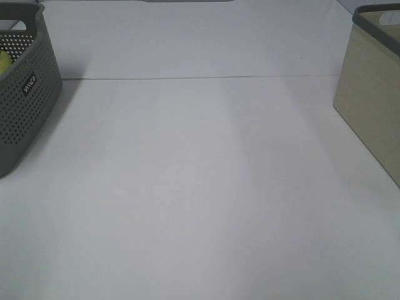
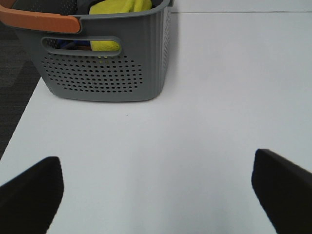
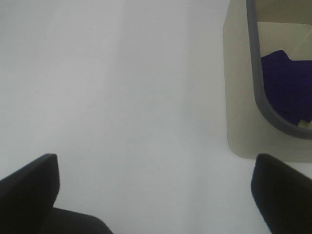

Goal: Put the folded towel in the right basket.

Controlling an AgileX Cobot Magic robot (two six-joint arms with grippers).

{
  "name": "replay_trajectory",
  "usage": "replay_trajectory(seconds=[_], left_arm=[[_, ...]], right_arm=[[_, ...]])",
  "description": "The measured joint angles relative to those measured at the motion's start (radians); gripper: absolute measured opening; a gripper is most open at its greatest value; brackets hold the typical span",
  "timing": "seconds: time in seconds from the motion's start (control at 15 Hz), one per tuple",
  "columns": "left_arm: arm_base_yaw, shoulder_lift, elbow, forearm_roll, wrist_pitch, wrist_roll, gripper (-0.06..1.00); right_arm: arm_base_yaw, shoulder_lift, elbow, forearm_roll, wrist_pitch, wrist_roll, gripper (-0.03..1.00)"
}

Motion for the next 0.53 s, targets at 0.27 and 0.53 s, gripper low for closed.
replay_trajectory(seconds=[0.27,0.53], left_arm=[[0.0,0.0,0.0,-0.008,0.0,0.0,0.99],[0.0,0.0,0.0,-0.01,0.0,0.0,0.99]], right_arm=[[0.0,-0.391,0.285,-0.001,-0.004,-0.004,0.98],[0.0,-0.613,0.429,0.001,-0.007,-0.004,0.98]])
